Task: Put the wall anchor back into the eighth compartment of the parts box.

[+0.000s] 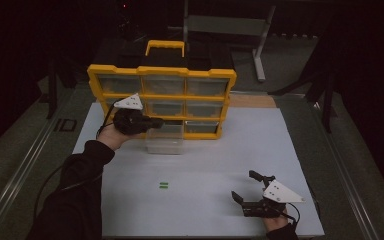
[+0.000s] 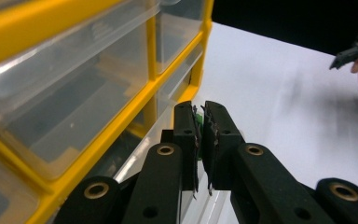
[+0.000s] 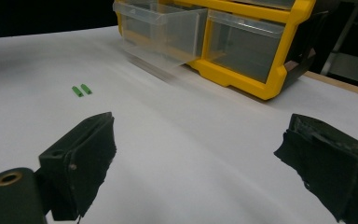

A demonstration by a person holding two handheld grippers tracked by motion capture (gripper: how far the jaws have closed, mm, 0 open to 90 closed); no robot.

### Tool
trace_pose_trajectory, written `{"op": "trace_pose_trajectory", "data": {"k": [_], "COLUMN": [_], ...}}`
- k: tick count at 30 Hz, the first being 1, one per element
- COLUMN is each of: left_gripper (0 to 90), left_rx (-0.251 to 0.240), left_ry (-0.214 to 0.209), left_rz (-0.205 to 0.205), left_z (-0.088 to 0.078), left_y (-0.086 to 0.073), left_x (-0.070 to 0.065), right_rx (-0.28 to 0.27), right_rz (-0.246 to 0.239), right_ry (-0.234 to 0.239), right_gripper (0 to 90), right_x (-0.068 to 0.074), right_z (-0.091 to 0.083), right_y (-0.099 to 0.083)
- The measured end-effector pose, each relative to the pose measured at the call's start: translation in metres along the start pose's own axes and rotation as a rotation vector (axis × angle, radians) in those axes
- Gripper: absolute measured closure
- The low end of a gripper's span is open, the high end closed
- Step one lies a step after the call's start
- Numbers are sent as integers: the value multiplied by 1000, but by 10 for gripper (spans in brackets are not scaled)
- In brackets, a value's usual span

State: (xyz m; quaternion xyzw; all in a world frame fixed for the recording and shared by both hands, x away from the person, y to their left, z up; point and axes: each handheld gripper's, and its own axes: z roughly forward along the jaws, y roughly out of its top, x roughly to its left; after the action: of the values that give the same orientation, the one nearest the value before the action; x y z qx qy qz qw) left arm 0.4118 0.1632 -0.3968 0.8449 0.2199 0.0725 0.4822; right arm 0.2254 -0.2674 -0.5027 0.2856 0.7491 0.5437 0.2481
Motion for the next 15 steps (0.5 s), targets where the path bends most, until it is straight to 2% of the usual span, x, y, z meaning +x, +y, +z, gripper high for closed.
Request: {"op": "trace_pose_trajectory", "data": {"k": [5,8,15], "left_gripper": [841,836,836], "left_rx": [54,79,159], "left_ry": [29,43,81], "left_rz": [-33,-83,-100], "left_z": [10,15,27], "left_y": [-3,-4,-9], "left_x": [0,3,4], "right_rx": [3,4,7], "right_rz": [-2,-2,0], "right_ry": [1,0,0], "right_gripper": [90,90,90], "right_x": [0,0,0], "right_z": [0,0,1], "right_y": [0,0,-1]}}
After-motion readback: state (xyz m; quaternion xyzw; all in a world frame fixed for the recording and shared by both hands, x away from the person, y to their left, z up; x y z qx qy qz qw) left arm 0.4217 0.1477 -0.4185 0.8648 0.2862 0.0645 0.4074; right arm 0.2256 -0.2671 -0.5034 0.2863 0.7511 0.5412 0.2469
